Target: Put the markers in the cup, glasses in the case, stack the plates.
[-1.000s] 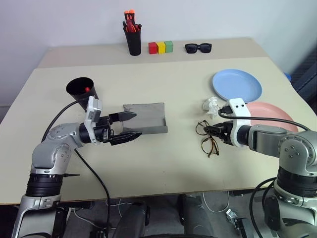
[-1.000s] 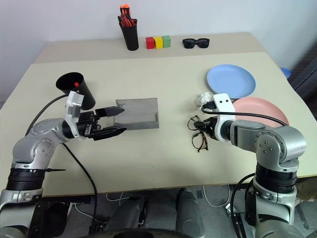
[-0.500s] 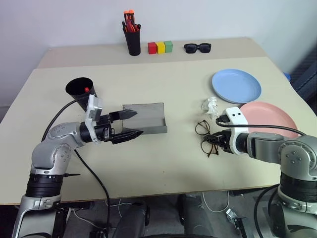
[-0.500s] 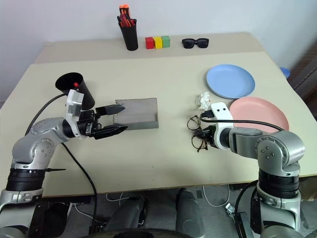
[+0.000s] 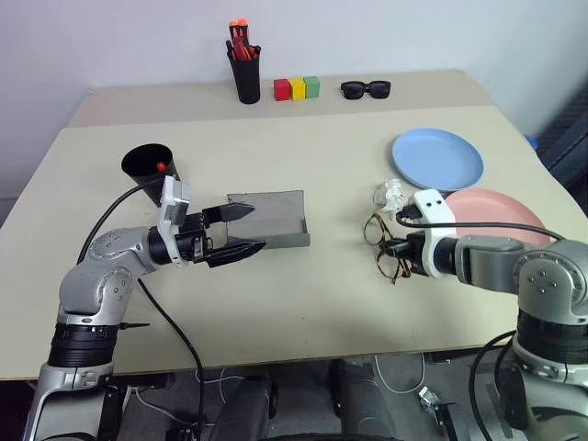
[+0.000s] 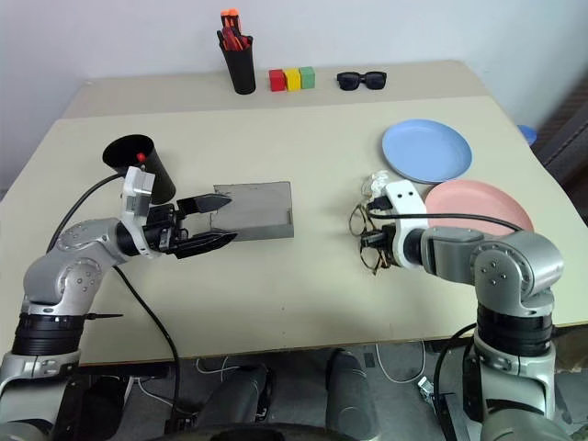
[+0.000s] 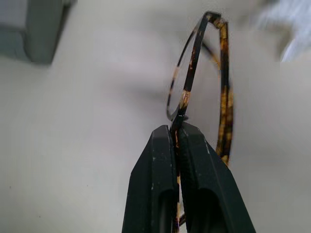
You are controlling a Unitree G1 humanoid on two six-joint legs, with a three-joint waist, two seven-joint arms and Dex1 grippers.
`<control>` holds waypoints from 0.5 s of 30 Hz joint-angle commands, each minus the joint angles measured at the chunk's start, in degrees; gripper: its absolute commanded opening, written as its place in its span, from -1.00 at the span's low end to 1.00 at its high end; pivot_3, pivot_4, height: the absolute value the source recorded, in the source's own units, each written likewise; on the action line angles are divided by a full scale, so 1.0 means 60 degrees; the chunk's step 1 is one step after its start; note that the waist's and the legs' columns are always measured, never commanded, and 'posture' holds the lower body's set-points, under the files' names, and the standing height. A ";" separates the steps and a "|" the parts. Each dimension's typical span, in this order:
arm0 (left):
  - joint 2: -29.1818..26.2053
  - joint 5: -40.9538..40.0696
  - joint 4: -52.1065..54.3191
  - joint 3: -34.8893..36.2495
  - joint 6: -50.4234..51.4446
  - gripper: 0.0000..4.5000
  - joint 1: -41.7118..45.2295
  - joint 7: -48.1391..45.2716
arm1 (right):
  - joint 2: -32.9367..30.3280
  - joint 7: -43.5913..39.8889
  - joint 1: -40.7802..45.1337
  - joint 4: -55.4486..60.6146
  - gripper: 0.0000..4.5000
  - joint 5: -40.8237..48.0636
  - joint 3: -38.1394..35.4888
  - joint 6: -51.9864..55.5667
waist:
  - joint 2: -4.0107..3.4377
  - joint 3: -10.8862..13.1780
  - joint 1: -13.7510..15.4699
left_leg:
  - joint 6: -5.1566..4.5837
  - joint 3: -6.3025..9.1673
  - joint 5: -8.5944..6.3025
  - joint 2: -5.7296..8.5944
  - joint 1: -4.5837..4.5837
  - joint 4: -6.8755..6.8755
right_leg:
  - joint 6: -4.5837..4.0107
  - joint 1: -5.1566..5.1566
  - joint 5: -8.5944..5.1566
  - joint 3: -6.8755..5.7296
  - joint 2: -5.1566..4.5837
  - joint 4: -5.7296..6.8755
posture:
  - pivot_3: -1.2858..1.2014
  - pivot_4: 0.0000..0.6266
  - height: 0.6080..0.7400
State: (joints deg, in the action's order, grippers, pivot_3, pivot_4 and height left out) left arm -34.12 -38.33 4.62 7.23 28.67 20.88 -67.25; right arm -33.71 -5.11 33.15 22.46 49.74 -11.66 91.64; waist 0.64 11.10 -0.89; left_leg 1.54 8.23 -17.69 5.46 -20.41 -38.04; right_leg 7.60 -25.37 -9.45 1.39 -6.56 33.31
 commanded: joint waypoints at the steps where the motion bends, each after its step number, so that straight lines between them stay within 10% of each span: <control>1: -0.0297 -0.0498 0.0386 0.0659 0.0280 1.00 -0.0196 0.0209 | -0.0052 -0.0860 0.1103 -0.0079 -0.97 -0.0200 0.0369 -0.1043 | 0.0000 0.0000 -0.0035 | 0.0000 -0.0002 0.0000 -0.0013 -0.0001 0.0003 | -0.0001 -0.0003 0.0000 0.0000 0.0013 -0.0003 | 0.03 -0.52 1.00; 15: -0.1352 -0.1792 0.2643 0.2883 0.1462 1.00 -0.2986 0.1382 | 0.1655 -0.5539 0.3433 -0.4167 -0.97 -0.4199 0.4916 -0.8679 | -0.0003 0.0006 -0.0036 | 0.0003 -0.0014 -0.0005 -0.0026 -0.0006 0.0023 | -0.0009 -0.0021 0.0004 0.0000 0.0020 -0.0017 | 0.03 -0.52 1.00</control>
State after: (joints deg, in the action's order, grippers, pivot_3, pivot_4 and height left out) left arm -41.79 -47.07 16.84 21.77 37.24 3.76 -60.10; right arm -25.60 -35.23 52.19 -1.89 26.18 17.14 45.10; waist 0.62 11.13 -1.11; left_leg 1.56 8.15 -17.71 5.31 -20.46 -37.90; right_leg 7.54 -25.51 -9.42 1.39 -6.44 33.21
